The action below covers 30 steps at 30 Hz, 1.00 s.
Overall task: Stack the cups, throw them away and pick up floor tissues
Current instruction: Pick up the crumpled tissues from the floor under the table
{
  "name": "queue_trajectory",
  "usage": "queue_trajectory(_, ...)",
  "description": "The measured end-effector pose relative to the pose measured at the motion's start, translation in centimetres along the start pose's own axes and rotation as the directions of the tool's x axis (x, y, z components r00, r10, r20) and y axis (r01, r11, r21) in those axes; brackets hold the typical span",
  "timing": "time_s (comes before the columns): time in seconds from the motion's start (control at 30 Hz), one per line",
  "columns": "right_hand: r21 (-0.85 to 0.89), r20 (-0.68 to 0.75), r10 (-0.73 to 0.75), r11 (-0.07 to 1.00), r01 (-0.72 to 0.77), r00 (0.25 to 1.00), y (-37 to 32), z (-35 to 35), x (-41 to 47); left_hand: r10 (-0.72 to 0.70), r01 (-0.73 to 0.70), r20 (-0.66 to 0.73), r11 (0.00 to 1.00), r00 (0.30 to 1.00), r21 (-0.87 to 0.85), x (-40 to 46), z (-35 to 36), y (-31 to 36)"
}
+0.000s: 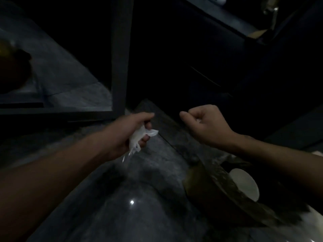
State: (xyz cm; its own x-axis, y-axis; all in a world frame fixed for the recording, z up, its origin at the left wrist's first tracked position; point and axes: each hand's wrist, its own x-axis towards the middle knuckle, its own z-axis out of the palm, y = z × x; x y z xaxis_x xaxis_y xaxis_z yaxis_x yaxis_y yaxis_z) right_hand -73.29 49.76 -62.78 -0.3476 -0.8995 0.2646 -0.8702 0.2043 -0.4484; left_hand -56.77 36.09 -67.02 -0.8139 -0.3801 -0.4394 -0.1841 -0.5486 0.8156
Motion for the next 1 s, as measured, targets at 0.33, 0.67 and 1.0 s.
queue_trajectory(0.33, 0.061, 0.016, 0.302, 0.951, -0.302, 0.953, 4.1, -7.1, -7.4, -0.025, 0.020, 0.354, 1.000, 0.935, 0.018, 1.2, 11.6, -0.9)
queue_trajectory(0.67, 0.158, 0.032, 0.642, 0.753, -0.638, 0.766, 5.6, -12.1, -13.5, 0.161, -0.384, 0.483, 0.828, 0.861, 0.409, 1.2, 21.0, -2.1)
queue_trajectory(1.0, -0.052, 0.081, 0.722, 0.691, -0.721, 0.687, 5.6, -13.5, -17.0, 0.276, -0.616, 0.551, 0.395, 0.787, 0.682, 2.4, 21.0, -6.3)
